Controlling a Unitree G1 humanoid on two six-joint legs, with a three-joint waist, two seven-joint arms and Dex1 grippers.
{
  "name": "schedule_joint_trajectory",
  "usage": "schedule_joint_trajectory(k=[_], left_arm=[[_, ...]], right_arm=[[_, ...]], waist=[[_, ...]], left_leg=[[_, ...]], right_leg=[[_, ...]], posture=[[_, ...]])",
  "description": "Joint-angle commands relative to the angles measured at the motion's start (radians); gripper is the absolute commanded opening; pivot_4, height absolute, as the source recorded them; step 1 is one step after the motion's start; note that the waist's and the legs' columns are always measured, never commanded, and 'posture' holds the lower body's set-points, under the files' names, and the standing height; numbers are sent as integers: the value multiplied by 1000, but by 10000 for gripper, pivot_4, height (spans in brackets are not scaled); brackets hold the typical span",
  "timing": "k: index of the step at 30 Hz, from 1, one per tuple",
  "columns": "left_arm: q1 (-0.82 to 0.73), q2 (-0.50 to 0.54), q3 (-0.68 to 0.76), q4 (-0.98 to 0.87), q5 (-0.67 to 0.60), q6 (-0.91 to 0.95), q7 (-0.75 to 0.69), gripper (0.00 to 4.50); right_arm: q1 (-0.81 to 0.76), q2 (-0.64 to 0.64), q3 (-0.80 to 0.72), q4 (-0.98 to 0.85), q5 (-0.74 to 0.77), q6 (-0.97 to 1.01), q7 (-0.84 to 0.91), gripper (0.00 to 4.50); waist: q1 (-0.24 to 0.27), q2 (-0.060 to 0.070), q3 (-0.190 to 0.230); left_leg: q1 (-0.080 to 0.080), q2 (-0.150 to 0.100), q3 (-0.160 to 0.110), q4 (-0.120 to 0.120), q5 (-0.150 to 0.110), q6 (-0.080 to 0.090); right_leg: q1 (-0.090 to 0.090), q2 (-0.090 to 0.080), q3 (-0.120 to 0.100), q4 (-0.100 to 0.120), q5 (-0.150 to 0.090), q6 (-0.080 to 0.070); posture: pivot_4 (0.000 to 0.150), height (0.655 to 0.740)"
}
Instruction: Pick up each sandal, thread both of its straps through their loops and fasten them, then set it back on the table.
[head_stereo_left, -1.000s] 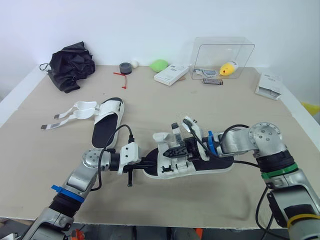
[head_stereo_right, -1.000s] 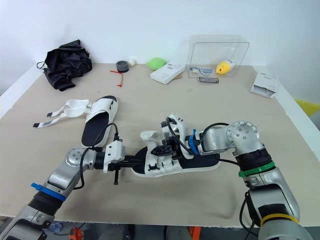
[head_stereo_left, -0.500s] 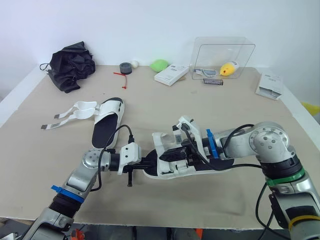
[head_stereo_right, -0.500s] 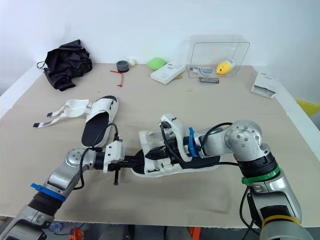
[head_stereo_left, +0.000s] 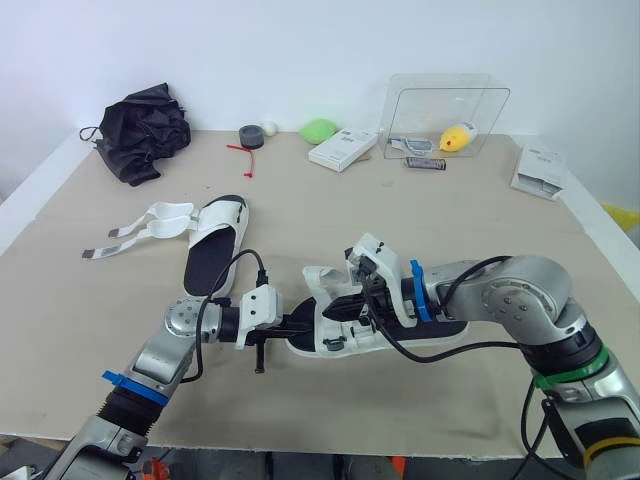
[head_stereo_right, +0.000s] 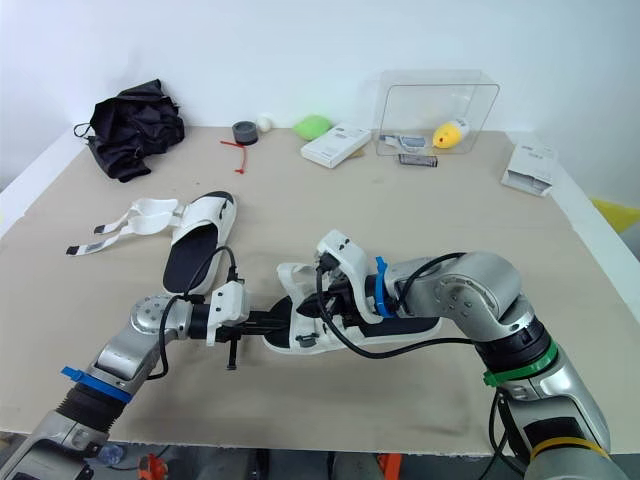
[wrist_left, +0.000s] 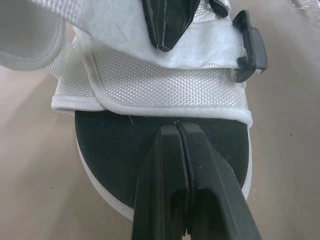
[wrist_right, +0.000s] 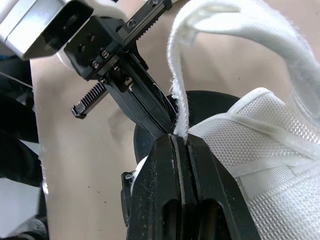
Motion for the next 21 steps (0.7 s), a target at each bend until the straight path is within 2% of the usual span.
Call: schedule_joint_trajectory(k=[1,6,10,16,21], left_arm=[[58,22,-60,94,71,58,-2,0],[58,23,-59,95,70,57,-2,0],[57,23,-58,96,70,58,-3,0],[59,23,-61,90,69,61,-4,0],[55,22,-63,93,68,60,-5,0]], right_arm=[[23,-38,23,-79,-79,-81,93,549],[59,-89,-1,-155,-57,-104,247,549],[84,-152,39,-188,-126,-152,346,549],[49,-97,119,-102,-286,-126,237,549],[40,-81,112,-78,-309,-83,237,549]], waist=[[0,0,0],[0,0,0],[1,0,1],[1,-1,0],[1,-2,-1]], left_leg=[[0,0,0,0,0,0],[0,0,0,0,0,0],[0,-1,0,0,0,0],[0,-1,0,0,0,0],[3,0,0,0,0,-1]], right_leg=[[0,0,0,0,0,0],[0,1,0,0,0,0],[0,0,-1,0,0,0],[0,0,-1,0,0,0],[2,-2,-3,0,0,0]], posture=[[1500,7400],[1500,7400],[1500,7400],[1500,7400],[1500,7400]])
